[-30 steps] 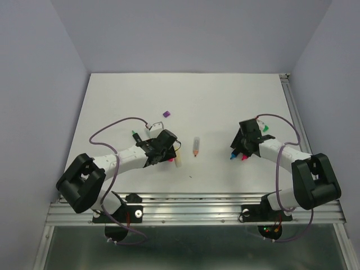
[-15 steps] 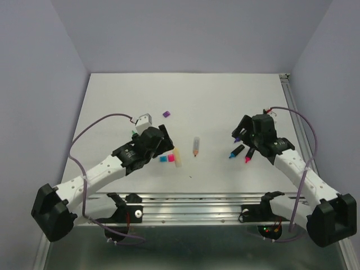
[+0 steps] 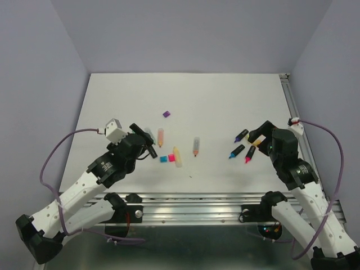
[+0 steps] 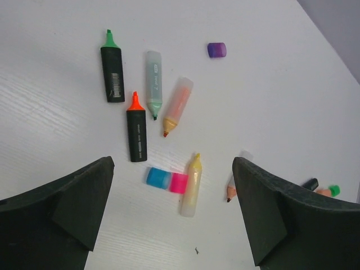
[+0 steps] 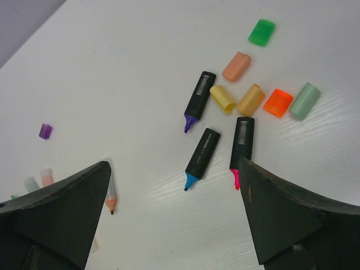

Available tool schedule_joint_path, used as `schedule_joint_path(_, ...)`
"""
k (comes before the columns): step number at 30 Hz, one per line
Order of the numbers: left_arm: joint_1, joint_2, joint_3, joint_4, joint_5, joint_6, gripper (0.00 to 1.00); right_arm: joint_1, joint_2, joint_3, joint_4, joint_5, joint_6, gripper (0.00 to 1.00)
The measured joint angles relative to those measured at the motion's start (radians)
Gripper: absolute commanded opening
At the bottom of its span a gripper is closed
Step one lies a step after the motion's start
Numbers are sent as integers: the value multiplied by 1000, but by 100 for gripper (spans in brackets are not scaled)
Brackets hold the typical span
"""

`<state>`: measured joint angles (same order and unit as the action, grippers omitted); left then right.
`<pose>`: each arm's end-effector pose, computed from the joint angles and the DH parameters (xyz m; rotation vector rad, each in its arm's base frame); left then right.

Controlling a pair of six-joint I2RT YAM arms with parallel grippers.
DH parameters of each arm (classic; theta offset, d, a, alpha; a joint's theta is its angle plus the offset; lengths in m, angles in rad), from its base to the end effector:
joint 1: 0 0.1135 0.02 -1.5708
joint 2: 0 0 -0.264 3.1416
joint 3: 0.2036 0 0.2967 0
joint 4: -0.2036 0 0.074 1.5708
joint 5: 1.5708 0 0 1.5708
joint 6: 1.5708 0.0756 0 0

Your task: Open the pen caps

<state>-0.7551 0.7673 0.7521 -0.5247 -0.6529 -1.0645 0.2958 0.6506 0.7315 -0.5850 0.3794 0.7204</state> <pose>0.2036 -0.1286 0.2834 -0.6828 1.9046 -0.4756 0.2196 0.0376 0.2870 0.6533 1.9375 0.2428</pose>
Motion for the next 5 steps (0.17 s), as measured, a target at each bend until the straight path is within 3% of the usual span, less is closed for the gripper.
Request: schedule_joint_path(5, 3, 26, -8, -39, -6, -43, 99, 0, -71, -87, -11, 19, -2, 100)
